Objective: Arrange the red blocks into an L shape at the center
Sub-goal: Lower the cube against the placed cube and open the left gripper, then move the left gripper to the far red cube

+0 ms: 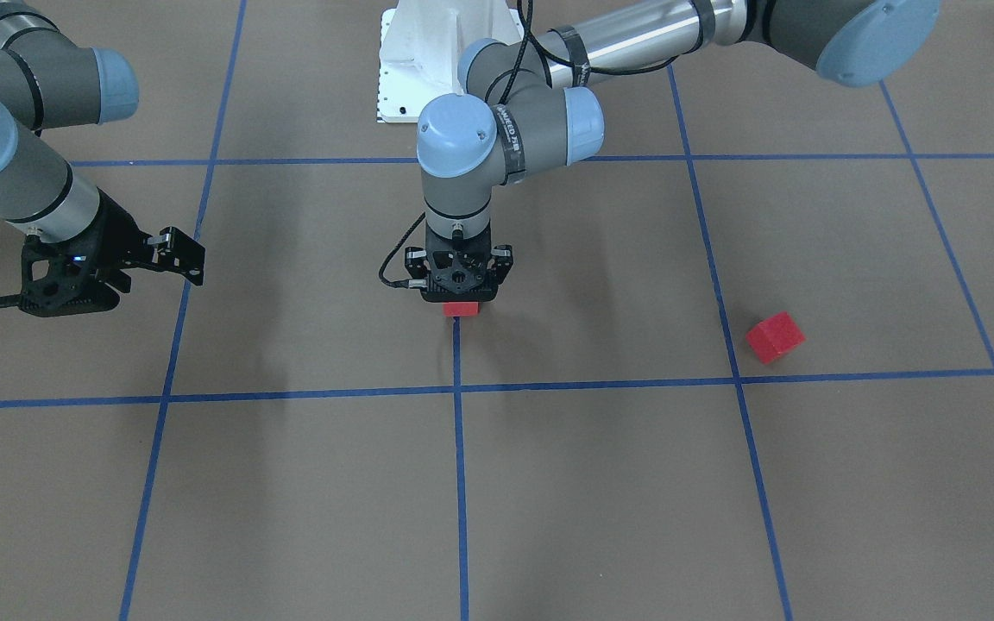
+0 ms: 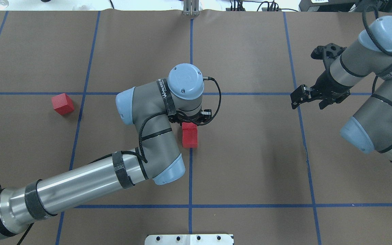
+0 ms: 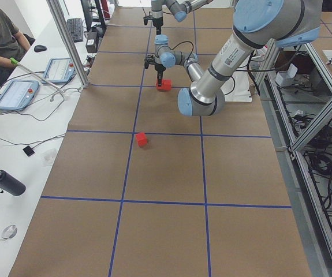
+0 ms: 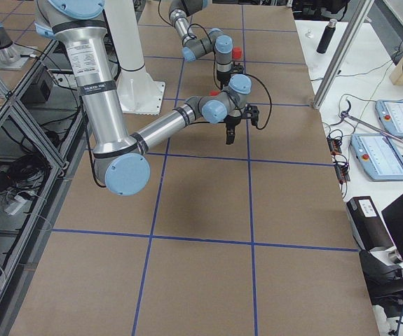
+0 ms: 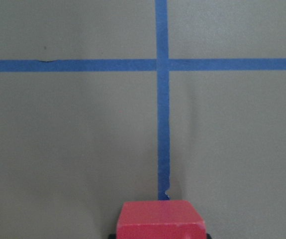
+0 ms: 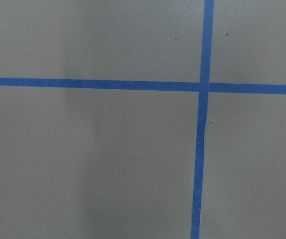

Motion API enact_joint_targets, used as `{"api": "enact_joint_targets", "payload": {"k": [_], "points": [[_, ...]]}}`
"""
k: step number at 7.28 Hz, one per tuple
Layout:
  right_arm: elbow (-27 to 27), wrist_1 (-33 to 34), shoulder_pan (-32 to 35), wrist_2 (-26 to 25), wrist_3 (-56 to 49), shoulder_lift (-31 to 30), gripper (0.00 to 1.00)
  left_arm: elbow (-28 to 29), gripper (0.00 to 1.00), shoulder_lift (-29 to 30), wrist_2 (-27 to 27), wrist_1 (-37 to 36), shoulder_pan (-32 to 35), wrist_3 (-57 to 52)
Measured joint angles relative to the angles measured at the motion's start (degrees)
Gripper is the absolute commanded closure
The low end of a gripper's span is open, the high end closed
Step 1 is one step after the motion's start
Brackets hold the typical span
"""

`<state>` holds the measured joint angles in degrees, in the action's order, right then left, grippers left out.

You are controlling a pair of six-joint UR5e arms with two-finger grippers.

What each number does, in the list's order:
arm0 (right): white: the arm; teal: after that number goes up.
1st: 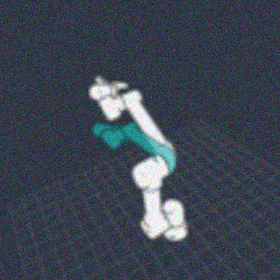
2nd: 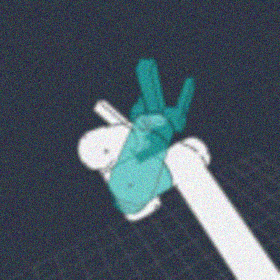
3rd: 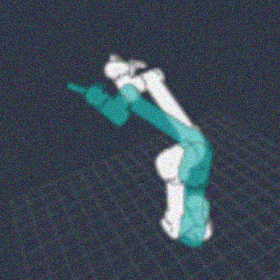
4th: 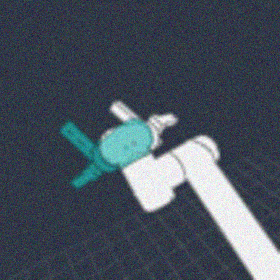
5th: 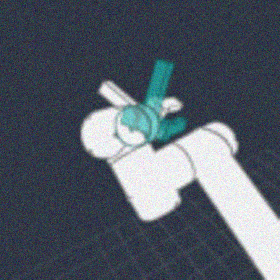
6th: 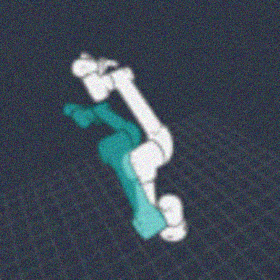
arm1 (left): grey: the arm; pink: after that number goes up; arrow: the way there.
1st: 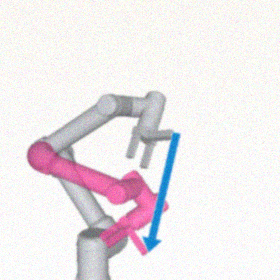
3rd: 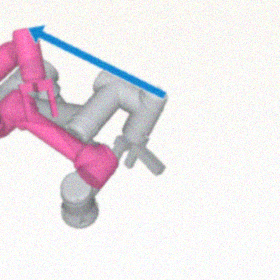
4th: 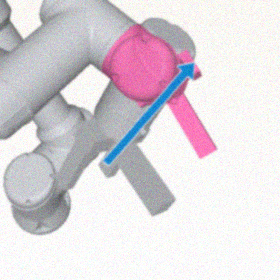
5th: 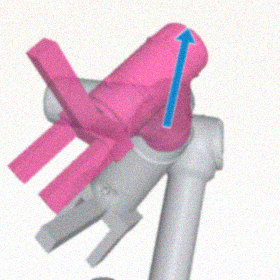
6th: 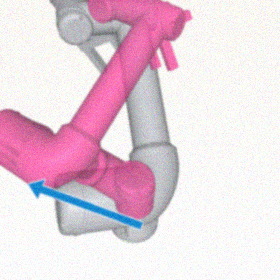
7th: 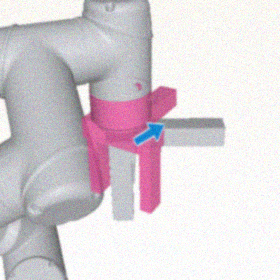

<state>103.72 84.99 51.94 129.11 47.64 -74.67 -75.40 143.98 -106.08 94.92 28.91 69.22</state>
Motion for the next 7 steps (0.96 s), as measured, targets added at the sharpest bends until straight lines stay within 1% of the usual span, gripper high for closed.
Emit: {"api": "enact_joint_targets", "payload": {"k": [1, 2, 3, 4, 7], "points": [[0.0, 0.0, 0.0, 0.0, 0.0, 0.0, 0.0, 0.0, 0.66, 0.0, 0.0, 0.0, 0.0, 0.0], [0.0, 0.0, 0.0, 0.0, 0.0, 0.0, 0.0, 0.0, 0.45, 0.0, 0.0, 0.0, -0.1, -0.1], [0.1, 0.0, 0.0, 0.0, 0.1, 0.0, 0.0, 0.0, 0.18, 0.0, 0.0, 0.1, -0.1, -0.3], [0.2, 0.0, 0.0, 0.0, 0.1, 0.0, 0.0, 0.0, 0.01, 0.0, 0.0, 0.1, -0.1, -0.4], [0.4, 0.0, 0.0, 0.0, 0.2, 0.1, 0.0, -0.1, 0.01, -0.3, 0.0, 0.1, -0.1, -0.5]]}}
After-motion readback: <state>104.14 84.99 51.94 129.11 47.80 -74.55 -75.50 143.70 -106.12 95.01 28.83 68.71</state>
